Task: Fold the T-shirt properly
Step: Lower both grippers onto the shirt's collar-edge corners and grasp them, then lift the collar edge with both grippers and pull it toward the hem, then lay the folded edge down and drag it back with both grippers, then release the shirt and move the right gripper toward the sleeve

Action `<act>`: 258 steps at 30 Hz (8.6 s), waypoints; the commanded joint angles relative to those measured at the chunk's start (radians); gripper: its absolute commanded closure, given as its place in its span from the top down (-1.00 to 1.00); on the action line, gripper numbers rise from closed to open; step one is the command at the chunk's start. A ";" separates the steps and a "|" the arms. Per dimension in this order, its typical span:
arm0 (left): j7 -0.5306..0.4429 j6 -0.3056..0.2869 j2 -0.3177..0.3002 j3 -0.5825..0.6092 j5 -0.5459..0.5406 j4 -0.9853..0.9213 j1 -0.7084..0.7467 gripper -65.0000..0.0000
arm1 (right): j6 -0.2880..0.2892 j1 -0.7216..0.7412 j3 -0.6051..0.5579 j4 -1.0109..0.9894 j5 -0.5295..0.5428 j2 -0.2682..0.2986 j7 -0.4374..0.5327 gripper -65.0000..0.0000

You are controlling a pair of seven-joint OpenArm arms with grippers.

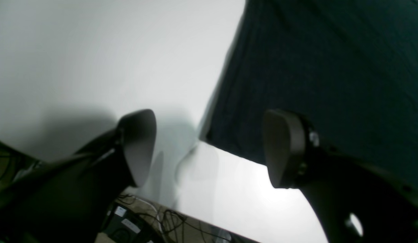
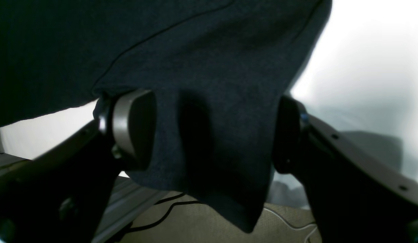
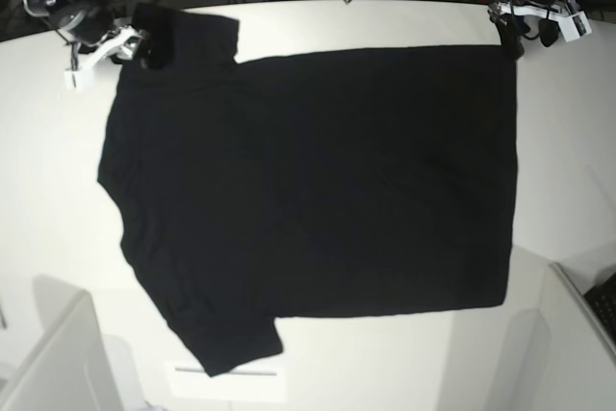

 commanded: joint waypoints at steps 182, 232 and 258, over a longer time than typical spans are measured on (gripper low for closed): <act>0.787 0.007 0.143 -0.459 -0.095 -0.223 -0.685 1.00 | -0.325 0.262 0.165 -0.067 -0.024 -0.113 0.061 0.16; 0.790 0.001 0.128 -0.358 -0.048 -0.020 -0.388 -1.00 | -0.386 0.131 0.263 -0.021 -0.018 -0.064 0.020 -1.00; 0.796 -0.001 0.149 -0.447 -0.049 -0.019 -0.349 0.03 | -0.383 0.094 0.329 0.045 -0.016 -0.086 -0.134 -0.08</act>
